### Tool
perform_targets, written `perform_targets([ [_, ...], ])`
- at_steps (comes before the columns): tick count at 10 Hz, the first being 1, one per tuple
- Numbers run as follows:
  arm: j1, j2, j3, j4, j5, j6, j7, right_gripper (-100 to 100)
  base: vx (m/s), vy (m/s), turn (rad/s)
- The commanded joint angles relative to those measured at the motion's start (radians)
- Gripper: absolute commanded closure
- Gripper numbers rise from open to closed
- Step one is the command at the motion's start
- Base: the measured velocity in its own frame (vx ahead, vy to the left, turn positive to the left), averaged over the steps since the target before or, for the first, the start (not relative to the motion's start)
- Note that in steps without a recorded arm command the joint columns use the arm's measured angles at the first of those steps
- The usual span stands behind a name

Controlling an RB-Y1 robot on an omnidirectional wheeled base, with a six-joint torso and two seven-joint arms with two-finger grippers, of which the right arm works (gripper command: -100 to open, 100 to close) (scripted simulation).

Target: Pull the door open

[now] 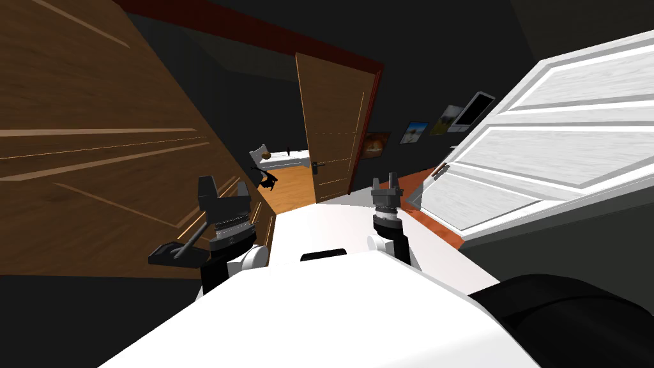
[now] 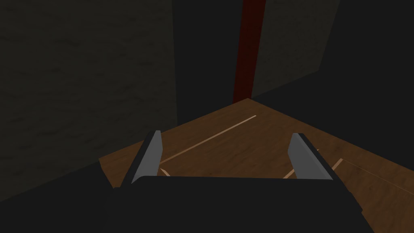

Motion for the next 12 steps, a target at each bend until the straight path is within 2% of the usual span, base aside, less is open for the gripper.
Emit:
perform_targets([
  [1,-0.022,-0.007,0.002,0.036,0.000,0.000,-0.003,-100,0.047,0.007,0.018],
  [4,-0.056,-0.017,0.004,0.092,-0.001,0.000,-0.007,-100,0.095,0.012,0.013],
  [10,-0.164,-0.046,0.013,0.259,-0.003,0.000,-0.022,-100,0.086,0.013,0.020],
  [11,-0.164,-0.046,0.013,0.270,-0.003,0.000,-0.022,-100,0.058,0.013,0.008],
  [12,-0.185,-0.051,0.015,0.301,-0.003,0.000,-0.025,-100,0.054,0.015,0.014],
])
